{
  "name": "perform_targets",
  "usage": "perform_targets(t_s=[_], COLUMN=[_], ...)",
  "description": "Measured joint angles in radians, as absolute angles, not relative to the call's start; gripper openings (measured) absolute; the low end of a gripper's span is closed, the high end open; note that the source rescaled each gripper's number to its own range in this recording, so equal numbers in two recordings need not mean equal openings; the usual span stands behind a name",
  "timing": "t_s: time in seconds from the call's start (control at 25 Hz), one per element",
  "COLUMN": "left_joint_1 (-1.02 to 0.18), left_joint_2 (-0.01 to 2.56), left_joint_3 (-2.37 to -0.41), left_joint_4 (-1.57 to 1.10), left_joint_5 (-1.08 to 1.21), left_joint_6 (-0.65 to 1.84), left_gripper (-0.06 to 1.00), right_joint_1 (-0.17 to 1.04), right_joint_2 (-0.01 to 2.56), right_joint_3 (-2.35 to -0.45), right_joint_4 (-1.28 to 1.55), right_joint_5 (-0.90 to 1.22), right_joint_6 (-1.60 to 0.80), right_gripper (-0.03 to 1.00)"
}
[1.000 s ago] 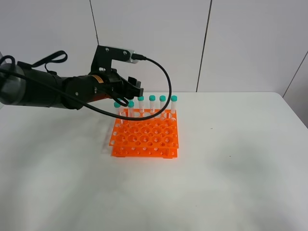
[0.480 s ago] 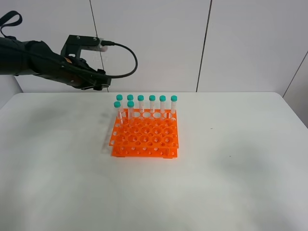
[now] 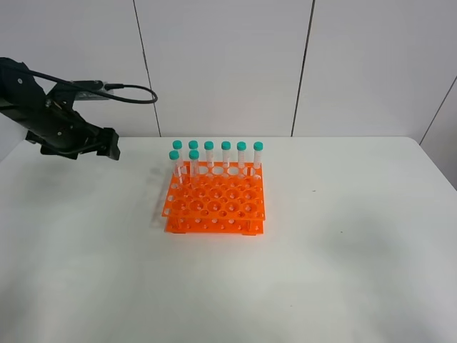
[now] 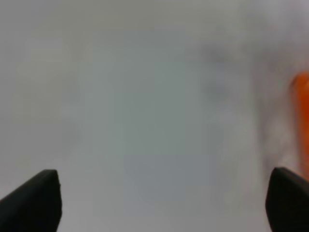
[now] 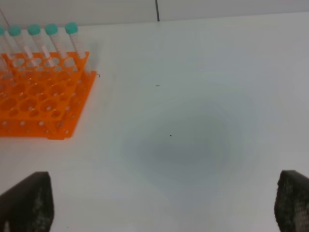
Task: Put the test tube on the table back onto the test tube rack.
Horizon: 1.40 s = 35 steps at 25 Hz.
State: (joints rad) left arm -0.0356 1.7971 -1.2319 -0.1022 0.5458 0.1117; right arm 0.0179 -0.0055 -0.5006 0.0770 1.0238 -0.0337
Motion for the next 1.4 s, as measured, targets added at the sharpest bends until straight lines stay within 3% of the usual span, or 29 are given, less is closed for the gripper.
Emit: perform_targets(t_s=[0.36,0.8,1.4], left_joint_1=[-0.036,-0.036,-0.034], left_joint_2=[1.797,1.640,0.968], left_joint_3=[-1.232,-1.217,-0.751], left_joint_4=[-0.043,-0.041,0.000], left_joint_5=[0.777,1.071,1.140], left_joint_6=[0.013,-0.028,-0.027], left_gripper=[0.99,1.00,1.00], right_joint_1=[0.018,0.018,0.018], right_joint_2=[-0.006,-0.006,-0.006], right_joint_3=[-0.501,-0.501,-0.501], right_joint_4=[0.077,0.077,0.077], right_joint_5=[1.024,1.024,1.024], right_joint_6=[-0.034,-0.034,-0.034], right_gripper=[1.00,1.00,1.00])
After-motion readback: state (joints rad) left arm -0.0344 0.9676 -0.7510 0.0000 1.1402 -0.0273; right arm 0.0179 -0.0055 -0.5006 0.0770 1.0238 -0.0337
